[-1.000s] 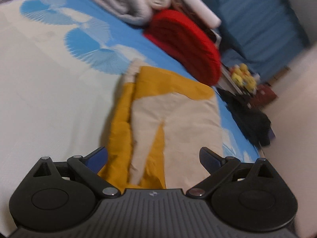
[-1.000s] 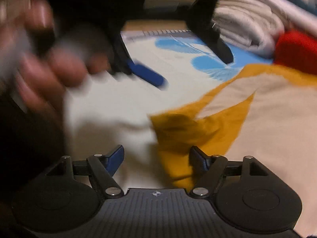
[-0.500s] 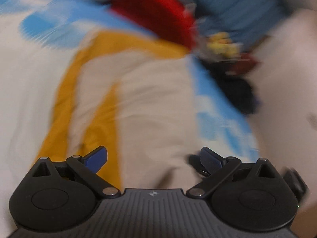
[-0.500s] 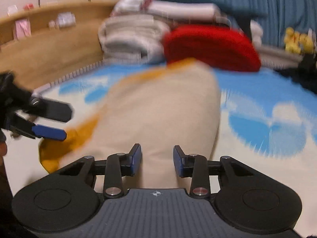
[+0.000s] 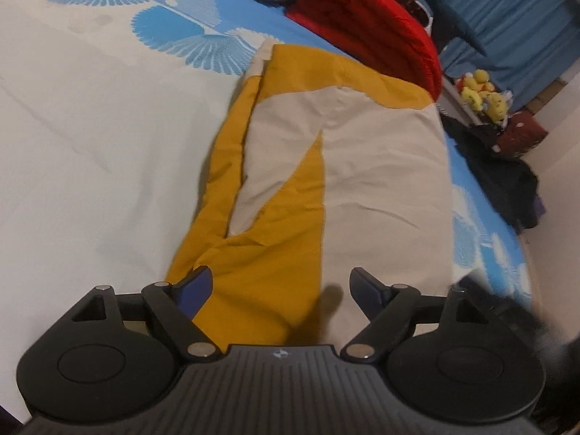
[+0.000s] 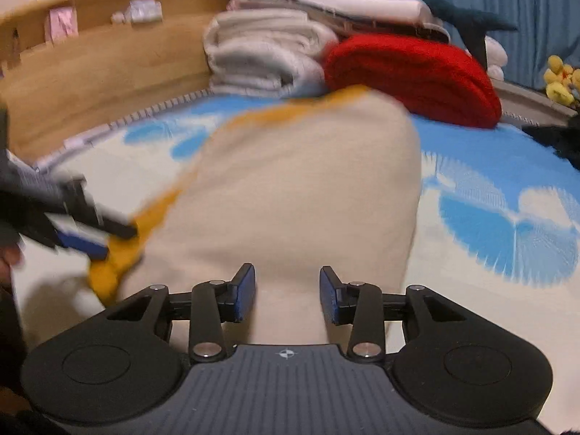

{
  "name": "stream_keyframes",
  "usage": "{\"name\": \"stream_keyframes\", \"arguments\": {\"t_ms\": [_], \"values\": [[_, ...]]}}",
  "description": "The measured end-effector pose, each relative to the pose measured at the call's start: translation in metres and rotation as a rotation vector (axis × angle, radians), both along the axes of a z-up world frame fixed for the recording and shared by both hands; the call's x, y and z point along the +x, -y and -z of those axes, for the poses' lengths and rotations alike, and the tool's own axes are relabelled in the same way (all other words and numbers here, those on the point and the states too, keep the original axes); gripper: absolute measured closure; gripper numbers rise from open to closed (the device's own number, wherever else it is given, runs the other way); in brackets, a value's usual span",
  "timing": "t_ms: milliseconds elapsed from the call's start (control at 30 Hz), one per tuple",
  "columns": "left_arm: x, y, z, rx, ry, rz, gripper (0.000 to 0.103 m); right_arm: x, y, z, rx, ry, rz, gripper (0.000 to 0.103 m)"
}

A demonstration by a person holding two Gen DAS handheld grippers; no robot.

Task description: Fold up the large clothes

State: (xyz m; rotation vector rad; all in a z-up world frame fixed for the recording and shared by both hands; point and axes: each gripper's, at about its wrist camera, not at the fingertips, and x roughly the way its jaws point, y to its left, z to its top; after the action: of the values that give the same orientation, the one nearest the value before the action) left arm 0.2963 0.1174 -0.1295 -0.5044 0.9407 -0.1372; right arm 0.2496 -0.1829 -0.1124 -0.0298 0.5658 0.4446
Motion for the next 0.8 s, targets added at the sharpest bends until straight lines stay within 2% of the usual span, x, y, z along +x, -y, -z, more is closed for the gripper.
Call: {"name": "stream_keyframes", "arguments": {"t_ms": [67, 167, 233, 300, 367, 533, 667, 800], "values": [[0.003, 0.002, 0.002, 0.003, -0.018, -0.008, 0.016, 0.016, 0.010, -0.028, -0.012, 0.041, -0.003, 0.062], [0.005, 0.006, 0.003, 0.027, -0.025, -0.005, 0.015, 0.067, 0.014, -0.058, -0.054, 0.060, 0.007, 0.062], [0.006, 0.007, 0.004, 0.032, -0.028, -0.012, 0.015, 0.114, 0.010, -0.067, -0.086, 0.042, 0.020, 0.062], [0.007, 0.006, 0.005, 0.024, -0.033, -0.025, 0.015, 0.165, 0.010, -0.068, -0.043, -0.029, 0.042, 0.062], [0.008, 0.004, 0.006, 0.015, -0.039, -0.034, 0.015, 0.209, 0.008, -0.061, -0.004, -0.101, 0.064, 0.062], [0.012, 0.008, 0.005, 0.021, -0.036, -0.035, 0.015, 0.272, -0.015, -0.002, -0.116, -0.217, 0.048, 0.060], [0.014, 0.010, 0.006, 0.038, -0.044, -0.056, 0.015, 0.280, -0.018, 0.021, -0.104, -0.222, 0.038, 0.060], [0.014, 0.011, 0.004, 0.036, -0.052, -0.081, 0.014, 0.280, -0.014, 0.019, -0.100, -0.218, 0.020, 0.061]]}}
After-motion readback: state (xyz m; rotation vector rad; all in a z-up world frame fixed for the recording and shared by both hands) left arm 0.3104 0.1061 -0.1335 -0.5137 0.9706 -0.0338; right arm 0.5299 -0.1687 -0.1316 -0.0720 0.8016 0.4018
